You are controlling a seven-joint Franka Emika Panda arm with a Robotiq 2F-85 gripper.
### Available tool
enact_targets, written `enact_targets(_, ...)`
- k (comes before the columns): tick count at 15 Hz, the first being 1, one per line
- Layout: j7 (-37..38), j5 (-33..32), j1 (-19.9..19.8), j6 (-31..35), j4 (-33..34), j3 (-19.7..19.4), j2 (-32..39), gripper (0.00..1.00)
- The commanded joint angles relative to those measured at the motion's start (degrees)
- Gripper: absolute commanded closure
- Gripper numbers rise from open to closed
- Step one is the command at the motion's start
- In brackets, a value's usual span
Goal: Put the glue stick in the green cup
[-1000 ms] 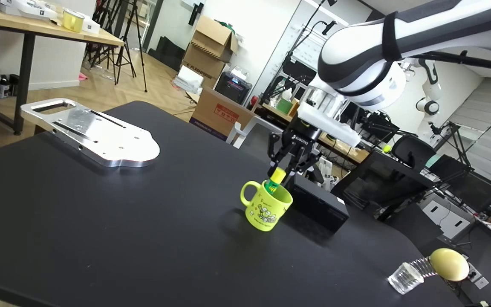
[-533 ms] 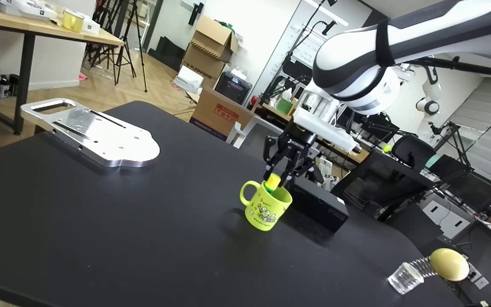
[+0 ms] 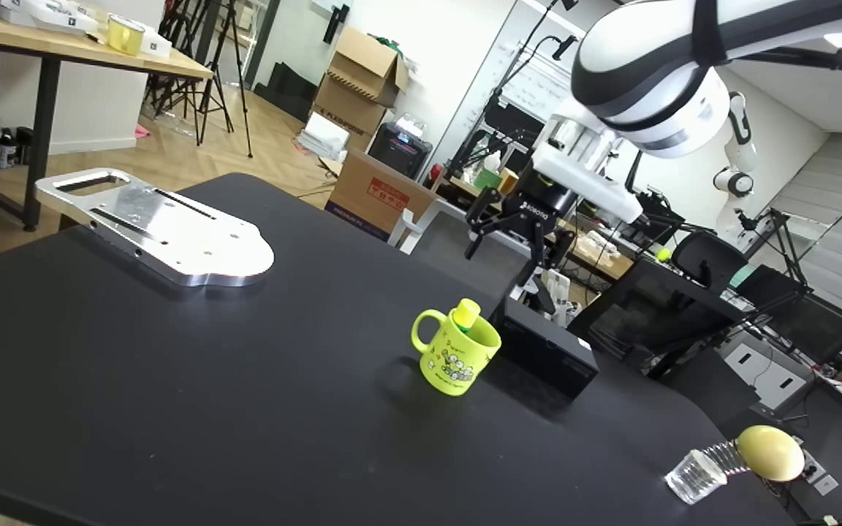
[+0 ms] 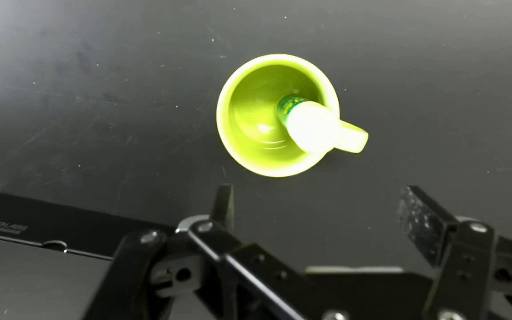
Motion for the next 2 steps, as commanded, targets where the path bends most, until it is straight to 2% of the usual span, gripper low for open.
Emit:
enact_targets(1,-0.06,0.13,0.20,-1.00,0.07,-0.27,-0.71,0.00)
enact_targets(2,-0.04,0.10,0.15,-1.51,-0.23,-0.24,-1.40,0.00)
